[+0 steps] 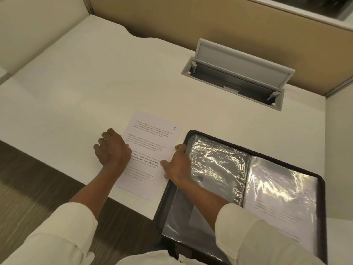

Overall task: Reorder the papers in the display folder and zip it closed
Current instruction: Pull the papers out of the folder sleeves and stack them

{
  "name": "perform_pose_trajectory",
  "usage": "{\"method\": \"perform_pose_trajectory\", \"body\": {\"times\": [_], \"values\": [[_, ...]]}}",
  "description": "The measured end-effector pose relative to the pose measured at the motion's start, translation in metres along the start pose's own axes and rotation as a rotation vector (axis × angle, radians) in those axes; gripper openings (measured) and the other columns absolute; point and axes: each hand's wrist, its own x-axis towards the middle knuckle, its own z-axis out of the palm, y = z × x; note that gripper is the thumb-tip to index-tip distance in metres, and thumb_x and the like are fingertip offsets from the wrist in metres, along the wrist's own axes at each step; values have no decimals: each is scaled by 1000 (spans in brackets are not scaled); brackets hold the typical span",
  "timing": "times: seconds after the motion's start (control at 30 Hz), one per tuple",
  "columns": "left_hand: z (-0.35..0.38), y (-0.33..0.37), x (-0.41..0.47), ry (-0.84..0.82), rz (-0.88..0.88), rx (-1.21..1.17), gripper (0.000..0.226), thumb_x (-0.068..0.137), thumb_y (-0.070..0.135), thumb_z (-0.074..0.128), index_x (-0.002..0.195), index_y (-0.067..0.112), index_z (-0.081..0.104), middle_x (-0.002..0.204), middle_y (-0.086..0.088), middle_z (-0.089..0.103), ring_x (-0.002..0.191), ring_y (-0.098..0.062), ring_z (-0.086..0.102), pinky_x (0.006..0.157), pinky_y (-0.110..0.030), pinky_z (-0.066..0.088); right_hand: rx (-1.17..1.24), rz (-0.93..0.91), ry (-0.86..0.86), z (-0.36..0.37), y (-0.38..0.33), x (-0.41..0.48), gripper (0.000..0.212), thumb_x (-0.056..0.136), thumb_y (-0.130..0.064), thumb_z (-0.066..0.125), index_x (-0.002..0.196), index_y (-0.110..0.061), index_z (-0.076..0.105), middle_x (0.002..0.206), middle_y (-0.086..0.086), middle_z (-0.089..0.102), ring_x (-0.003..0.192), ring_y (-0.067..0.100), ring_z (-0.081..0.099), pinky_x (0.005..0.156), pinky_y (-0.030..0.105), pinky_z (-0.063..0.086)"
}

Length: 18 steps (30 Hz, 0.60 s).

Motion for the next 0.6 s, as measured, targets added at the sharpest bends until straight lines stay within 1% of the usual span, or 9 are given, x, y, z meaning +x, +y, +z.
{"method": "perform_pose_trajectory", "body": {"times": [0.07,0.13,0.17,0.23,0.33,0.4,0.5,0.57,0.6], "values": [[0,7,-7,42,59,51,50,91,34,76,122,2,52,116,-18,62,108,-37,62,91,-45,46,42,-10,-29,-8,2,-6,54,93,-25,77,128,-26,36,93,0,70,61,15,72,55,28,59],[-1,20,-20,52,130,41,41,94,34,73,116,3,58,114,-17,64,108,-36,61,90,-44,46,44,-95,-24,-21,13,-14,42,93,-27,76,124,-27,47,74,-5,71,62,9,70,67,37,61],[0,30,-30,36,167,8,38,97,35,69,116,3,62,114,-17,65,109,-36,61,90,-44,46,43,-141,-3,-30,20,-20,34,93,-27,75,119,-27,52,68,-6,70,63,7,69,70,37,60],[1,54,-57,-8,247,-81,35,101,39,63,115,7,68,115,-13,68,109,-33,60,87,-44,50,32,-193,77,-49,39,-33,20,94,-26,72,109,-29,59,67,-10,68,65,4,67,68,33,57],[-1,96,-109,-63,428,-183,31,103,44,58,106,15,71,105,-4,70,99,-25,64,72,-38,52,-47,-233,293,-81,76,-54,11,93,-24,70,101,-29,64,86,-17,65,77,0,63,71,30,56],[-1,123,-144,-102,590,-232,28,104,45,58,101,19,70,100,2,69,95,-20,65,70,-36,51,-126,-245,429,-102,103,-69,14,93,-25,71,106,-26,65,103,-14,61,89,1,59,77,31,55],[11,157,-190,-180,867,-287,25,103,43,59,104,20,70,105,4,67,103,-16,61,74,-32,49,-248,-154,571,-132,145,-96,34,96,-33,68,128,-20,62,127,-2,56,112,13,53,90,37,53],[24,174,-217,-242,1045,-298,22,100,38,63,110,19,68,114,4,64,112,-16,57,73,-30,48,-312,-22,640,-148,172,-115,54,99,-40,66,146,-15,52,148,8,48,132,25,47,106,44,46],[30,182,-229,-267,1116,-290,26,98,37,66,115,18,67,118,3,63,116,-17,56,74,-31,51,-330,59,655,-154,184,-124,66,99,-45,65,153,-13,44,156,12,41,141,29,41,113,48,40]]}}
